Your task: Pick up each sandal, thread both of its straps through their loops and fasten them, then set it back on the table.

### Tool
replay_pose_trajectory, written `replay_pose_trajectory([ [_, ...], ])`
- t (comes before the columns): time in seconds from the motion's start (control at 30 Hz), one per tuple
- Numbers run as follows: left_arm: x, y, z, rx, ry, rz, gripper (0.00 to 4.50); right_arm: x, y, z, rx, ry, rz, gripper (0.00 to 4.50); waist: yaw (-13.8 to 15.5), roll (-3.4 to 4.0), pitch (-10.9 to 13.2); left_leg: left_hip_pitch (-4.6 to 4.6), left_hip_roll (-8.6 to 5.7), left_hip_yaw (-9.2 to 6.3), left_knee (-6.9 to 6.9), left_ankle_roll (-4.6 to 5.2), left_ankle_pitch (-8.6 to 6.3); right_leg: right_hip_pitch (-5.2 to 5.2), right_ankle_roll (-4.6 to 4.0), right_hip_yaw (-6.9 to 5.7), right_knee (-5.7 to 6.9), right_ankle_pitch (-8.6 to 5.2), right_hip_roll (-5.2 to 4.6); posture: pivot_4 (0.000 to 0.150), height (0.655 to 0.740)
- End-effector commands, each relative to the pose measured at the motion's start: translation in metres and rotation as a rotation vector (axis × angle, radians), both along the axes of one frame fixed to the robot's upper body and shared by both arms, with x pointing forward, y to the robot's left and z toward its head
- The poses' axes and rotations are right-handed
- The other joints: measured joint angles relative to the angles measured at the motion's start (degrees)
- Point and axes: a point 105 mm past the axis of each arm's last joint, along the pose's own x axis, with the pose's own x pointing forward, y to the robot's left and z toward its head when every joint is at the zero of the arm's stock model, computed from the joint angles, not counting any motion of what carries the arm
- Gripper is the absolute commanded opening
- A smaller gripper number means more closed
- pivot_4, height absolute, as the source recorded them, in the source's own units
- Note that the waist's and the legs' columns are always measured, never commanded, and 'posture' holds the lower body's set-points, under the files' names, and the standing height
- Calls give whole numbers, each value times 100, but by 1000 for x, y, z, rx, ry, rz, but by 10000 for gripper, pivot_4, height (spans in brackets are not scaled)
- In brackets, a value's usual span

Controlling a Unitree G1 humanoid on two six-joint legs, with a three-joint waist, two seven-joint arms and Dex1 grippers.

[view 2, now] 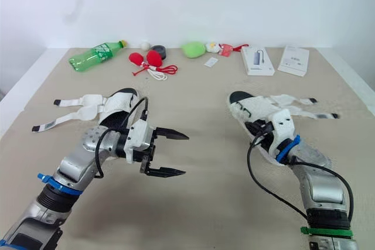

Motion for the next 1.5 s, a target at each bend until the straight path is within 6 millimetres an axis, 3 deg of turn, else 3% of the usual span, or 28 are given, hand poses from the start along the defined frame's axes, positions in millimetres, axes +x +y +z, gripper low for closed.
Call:
replay_pose_trajectory([
  [0.03,8,12,11,9,-46,19,45000,-33,39,23,-89,-64,398,337,-4,5,12,0,0,0,0,0,0,0,0,0,-1,0,0,1500,7400],
  [0.23,8,19,14,25,-26,5,45000,-63,56,17,-205,-22,776,337,-3,6,59,-2,0,0,3,0,-1,0,0,-2,-2,0,-1,1500,7400],
  [0.53,3,33,8,72,-5,8,45000,-71,57,12,-346,-18,1043,337,-6,-3,89,-2,5,-4,8,-1,0,1,-9,-6,-2,5,-1,1500,7400],
  [0.87,4,43,-3,83,-3,92,45000,-64,67,7,-321,-28,1028,337,2,-3,92,-2,16,-9,11,-2,0,1,-25,-11,-2,15,-12,1500,7400],
  [1.5,9,35,-9,80,15,111,45000,-64,68,7,-273,-3,971,337,4,-3,92,-1,17,-10,12,-4,1,1,-45,-12,-2,26,-10,1500,7400],
])
